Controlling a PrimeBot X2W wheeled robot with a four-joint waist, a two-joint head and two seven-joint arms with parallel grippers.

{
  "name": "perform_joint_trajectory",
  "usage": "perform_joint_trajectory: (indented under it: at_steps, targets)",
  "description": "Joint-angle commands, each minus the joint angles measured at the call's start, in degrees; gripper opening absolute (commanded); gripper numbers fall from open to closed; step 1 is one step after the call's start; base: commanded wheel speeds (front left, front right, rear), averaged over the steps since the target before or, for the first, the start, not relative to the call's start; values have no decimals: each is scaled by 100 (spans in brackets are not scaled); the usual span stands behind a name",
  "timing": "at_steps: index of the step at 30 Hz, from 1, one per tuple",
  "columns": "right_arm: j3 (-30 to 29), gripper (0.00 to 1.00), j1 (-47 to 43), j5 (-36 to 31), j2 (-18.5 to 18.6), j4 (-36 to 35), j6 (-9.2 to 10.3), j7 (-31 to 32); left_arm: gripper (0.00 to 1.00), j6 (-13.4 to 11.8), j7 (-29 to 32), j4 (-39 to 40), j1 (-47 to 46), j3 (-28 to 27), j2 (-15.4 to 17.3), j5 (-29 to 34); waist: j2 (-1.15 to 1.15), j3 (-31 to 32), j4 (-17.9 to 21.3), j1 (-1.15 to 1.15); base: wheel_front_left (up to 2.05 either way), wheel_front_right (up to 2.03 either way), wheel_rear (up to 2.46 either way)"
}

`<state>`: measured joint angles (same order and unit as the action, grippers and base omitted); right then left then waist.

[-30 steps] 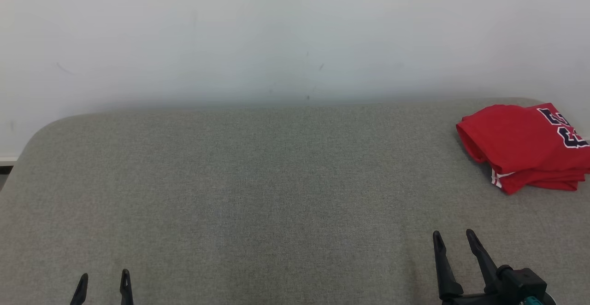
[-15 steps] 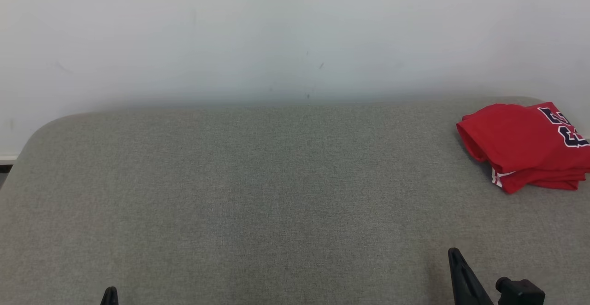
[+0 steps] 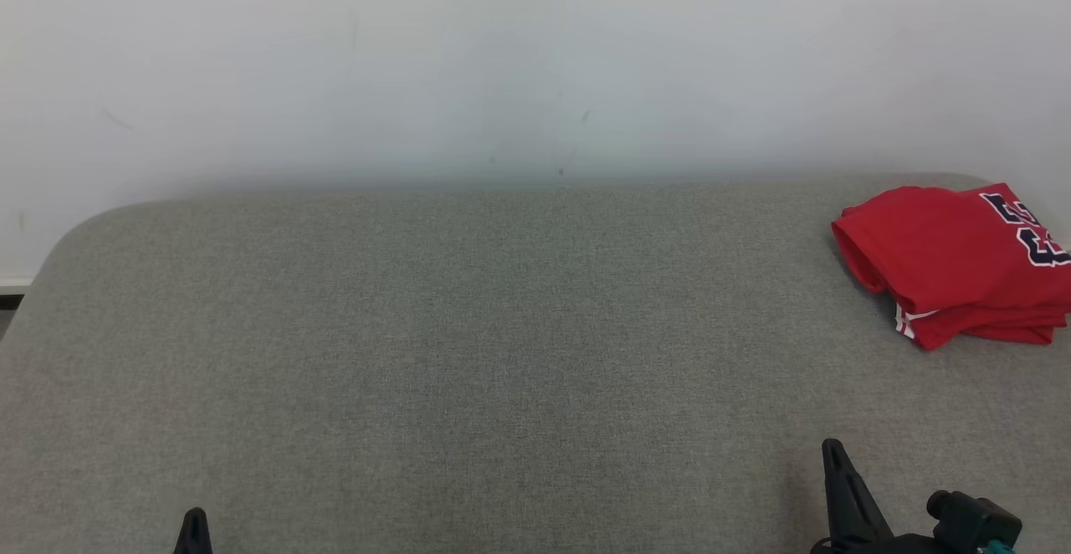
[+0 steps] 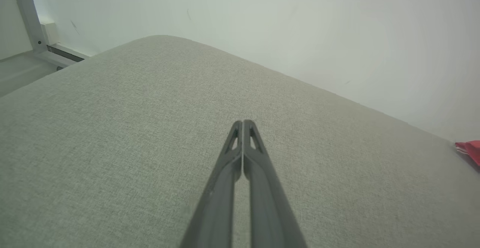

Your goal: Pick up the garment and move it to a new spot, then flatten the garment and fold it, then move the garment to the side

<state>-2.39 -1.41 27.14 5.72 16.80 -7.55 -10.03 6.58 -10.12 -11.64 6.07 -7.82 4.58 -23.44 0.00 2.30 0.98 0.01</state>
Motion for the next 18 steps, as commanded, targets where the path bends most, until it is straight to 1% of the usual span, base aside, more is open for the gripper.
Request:
perform_joint_trajectory:
  at_steps: [1, 18]
  targets:
    - [-34, 0, 154, 266, -7, -104, 2, 50, 0, 23, 48, 68, -179, 0, 20, -271, 0, -4, -1, -1, 0, 0, 0]
    - [-121, 0, 308, 1742, -73, -156, 3, 424, 0, 44, 424, 6, -433, 37, -23, -1840, 0, -43, -17, -1, 0, 0, 0]
